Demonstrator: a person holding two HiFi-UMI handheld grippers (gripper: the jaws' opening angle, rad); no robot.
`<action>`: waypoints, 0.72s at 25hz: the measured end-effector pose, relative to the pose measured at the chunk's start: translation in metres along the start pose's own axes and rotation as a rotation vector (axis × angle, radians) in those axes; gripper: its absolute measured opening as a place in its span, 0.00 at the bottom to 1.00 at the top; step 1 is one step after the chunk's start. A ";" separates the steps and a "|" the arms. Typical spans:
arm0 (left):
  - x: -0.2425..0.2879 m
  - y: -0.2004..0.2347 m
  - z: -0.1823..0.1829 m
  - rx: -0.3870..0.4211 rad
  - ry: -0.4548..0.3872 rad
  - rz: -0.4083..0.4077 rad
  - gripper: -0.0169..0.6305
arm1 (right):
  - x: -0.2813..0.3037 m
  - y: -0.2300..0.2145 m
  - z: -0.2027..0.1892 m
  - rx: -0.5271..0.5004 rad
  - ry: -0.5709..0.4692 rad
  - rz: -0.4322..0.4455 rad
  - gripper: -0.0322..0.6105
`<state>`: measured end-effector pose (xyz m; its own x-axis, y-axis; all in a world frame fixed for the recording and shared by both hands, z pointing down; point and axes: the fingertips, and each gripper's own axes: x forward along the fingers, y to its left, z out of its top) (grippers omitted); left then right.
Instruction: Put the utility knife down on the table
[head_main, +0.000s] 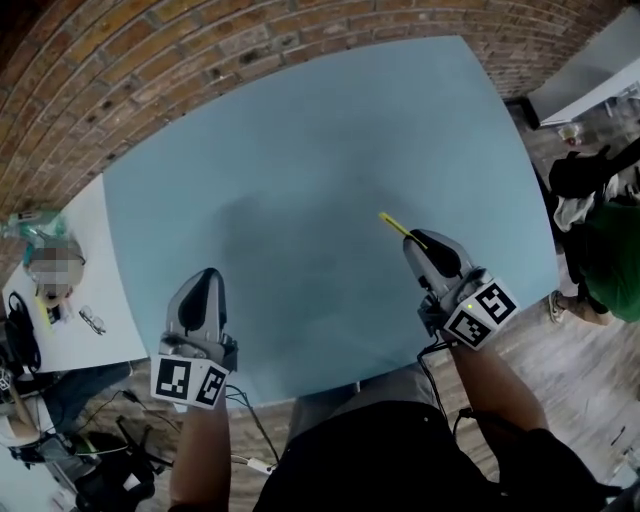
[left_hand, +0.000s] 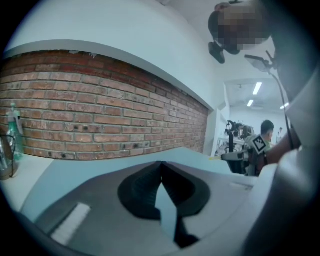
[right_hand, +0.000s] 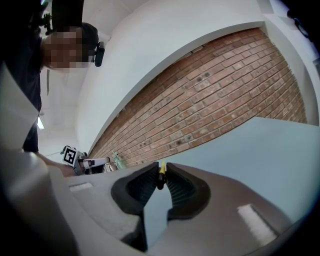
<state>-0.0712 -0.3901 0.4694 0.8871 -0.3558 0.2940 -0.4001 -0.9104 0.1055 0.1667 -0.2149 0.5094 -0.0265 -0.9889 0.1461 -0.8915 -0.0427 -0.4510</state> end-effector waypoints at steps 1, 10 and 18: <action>0.001 0.000 -0.002 -0.006 0.004 0.002 0.01 | 0.002 -0.002 -0.002 0.010 0.003 -0.001 0.13; 0.006 0.002 -0.017 -0.033 0.033 0.028 0.01 | 0.013 -0.015 -0.015 0.064 0.014 -0.014 0.13; 0.014 0.000 -0.029 -0.054 0.044 0.045 0.01 | 0.018 -0.025 -0.032 0.091 0.024 -0.030 0.13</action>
<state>-0.0651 -0.3893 0.5009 0.8574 -0.3857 0.3408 -0.4525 -0.8804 0.1422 0.1739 -0.2273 0.5513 -0.0121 -0.9833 0.1816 -0.8475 -0.0863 -0.5237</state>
